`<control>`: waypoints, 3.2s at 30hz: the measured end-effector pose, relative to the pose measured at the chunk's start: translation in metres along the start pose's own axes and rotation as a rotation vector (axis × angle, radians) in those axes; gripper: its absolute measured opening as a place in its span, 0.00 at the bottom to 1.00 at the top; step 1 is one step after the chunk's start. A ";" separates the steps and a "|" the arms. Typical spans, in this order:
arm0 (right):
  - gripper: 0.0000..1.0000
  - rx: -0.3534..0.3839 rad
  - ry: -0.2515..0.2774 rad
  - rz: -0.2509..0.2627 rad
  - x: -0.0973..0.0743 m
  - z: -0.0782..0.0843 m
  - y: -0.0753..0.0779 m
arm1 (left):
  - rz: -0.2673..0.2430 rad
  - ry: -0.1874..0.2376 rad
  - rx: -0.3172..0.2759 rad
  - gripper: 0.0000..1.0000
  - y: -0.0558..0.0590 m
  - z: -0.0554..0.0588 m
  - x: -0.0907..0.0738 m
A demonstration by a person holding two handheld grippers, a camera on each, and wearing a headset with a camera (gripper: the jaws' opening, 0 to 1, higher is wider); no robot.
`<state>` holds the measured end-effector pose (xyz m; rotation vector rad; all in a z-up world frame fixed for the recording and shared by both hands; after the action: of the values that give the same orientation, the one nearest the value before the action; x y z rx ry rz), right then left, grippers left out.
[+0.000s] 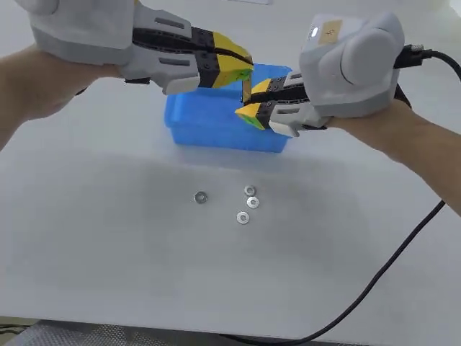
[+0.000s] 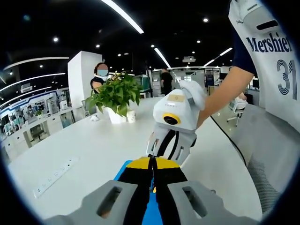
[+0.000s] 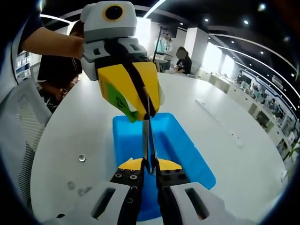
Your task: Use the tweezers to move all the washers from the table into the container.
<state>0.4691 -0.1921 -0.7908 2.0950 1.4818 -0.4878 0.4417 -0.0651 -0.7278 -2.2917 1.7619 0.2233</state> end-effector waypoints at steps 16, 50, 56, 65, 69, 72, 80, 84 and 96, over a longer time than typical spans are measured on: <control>0.11 0.050 -0.022 0.015 -0.002 0.002 0.002 | -0.010 0.010 -0.029 0.04 -0.007 0.004 0.005; 0.15 0.092 0.082 0.136 -0.050 -0.022 -0.004 | -0.103 0.007 0.052 0.04 0.012 -0.030 -0.024; 0.15 0.078 0.084 0.148 -0.062 -0.025 -0.014 | -0.105 0.025 0.071 0.04 0.023 -0.041 -0.029; 0.15 0.041 0.086 0.107 -0.075 -0.026 -0.039 | -0.050 0.016 0.086 0.04 0.045 -0.048 -0.029; 0.15 0.020 0.062 0.091 -0.076 -0.022 -0.049 | -0.020 0.003 0.090 0.04 0.058 -0.047 -0.025; 0.15 0.015 0.051 0.084 -0.078 -0.018 -0.057 | -0.010 0.005 0.086 0.04 0.066 -0.046 -0.022; 0.15 0.041 0.027 0.071 -0.085 0.001 -0.076 | 0.014 0.004 0.066 0.04 0.090 -0.034 -0.011; 0.15 0.063 0.011 0.063 -0.085 0.010 -0.085 | 0.021 -0.003 0.027 0.04 0.098 -0.022 -0.007; 0.15 0.064 -0.024 0.023 -0.078 0.027 -0.099 | 0.055 -0.034 -0.006 0.04 0.106 -0.004 0.001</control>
<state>0.3497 -0.2407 -0.7886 2.1456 1.4448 -0.5564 0.3391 -0.0927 -0.7349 -2.2320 1.8120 0.2761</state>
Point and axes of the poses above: the centre of the closed fingertips' face, and the gripper's own axes: x roughly forward along the fingers, y roughly to its right, z roughly out of its underside, the point moved 9 cm from there along -x, roughly backward along the fingers, and after that the axes turned 5 degrees about z, right-handed, at the moved point
